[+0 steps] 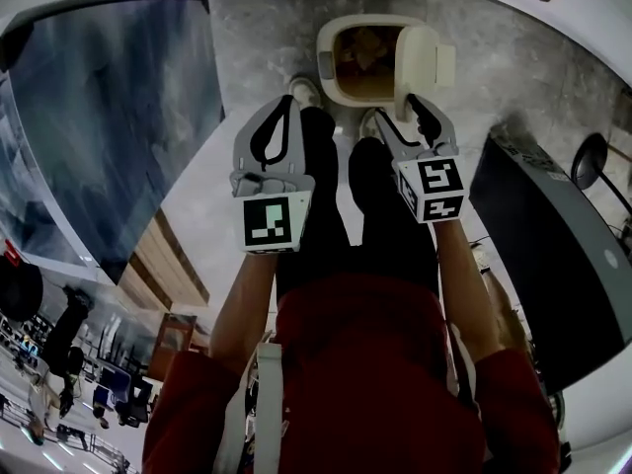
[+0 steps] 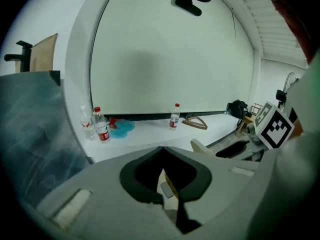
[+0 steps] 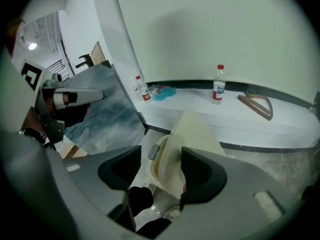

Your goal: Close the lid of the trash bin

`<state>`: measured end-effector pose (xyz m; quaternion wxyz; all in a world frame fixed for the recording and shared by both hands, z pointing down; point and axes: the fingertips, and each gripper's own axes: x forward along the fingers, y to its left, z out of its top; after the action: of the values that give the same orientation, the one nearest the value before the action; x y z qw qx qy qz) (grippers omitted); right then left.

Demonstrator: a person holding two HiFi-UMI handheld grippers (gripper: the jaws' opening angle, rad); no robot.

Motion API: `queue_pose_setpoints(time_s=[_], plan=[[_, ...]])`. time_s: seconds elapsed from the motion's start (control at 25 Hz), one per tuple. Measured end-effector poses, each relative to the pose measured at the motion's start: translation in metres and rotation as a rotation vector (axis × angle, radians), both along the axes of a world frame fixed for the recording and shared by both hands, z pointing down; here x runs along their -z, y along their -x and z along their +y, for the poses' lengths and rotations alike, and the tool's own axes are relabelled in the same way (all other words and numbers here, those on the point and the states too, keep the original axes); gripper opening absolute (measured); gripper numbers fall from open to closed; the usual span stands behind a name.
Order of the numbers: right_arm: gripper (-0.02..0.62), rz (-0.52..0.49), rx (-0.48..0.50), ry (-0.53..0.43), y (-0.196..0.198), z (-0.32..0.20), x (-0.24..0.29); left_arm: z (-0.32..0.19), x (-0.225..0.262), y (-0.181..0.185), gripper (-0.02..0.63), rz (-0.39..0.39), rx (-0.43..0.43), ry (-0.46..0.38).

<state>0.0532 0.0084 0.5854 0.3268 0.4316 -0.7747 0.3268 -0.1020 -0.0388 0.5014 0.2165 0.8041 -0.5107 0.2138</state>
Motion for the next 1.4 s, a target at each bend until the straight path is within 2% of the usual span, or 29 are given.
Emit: queue_pose_setpoints(time_s=[0.12, 0.28, 0.6, 0.96, 1.4], plan=[[0.247, 0.011, 0.032, 0.016, 0.02, 0.0, -0.016, 0.003, -0.022, 0.007, 0.005, 0.01, -0.021, 0.033], [0.247, 0.011, 0.065, 0.05, 0.045, 0.0, -0.04, 0.008, -0.049, 0.021, 0.005, 0.023, -0.008, 0.081], [0.247, 0.038, 0.135, 0.13, 0.079, 0.004, -0.088, 0.007, -0.098, 0.049, 0.005, 0.01, -0.01, 0.136], [0.247, 0.067, 0.115, 0.199, 0.097, 0.002, -0.135, 0.01, -0.152, 0.067, 0.005, 0.025, -0.012, 0.219], [0.244, 0.101, 0.097, 0.216, 0.1, 0.001, -0.16, 0.017, -0.172, 0.065, 0.005, 0.065, -0.031, 0.271]])
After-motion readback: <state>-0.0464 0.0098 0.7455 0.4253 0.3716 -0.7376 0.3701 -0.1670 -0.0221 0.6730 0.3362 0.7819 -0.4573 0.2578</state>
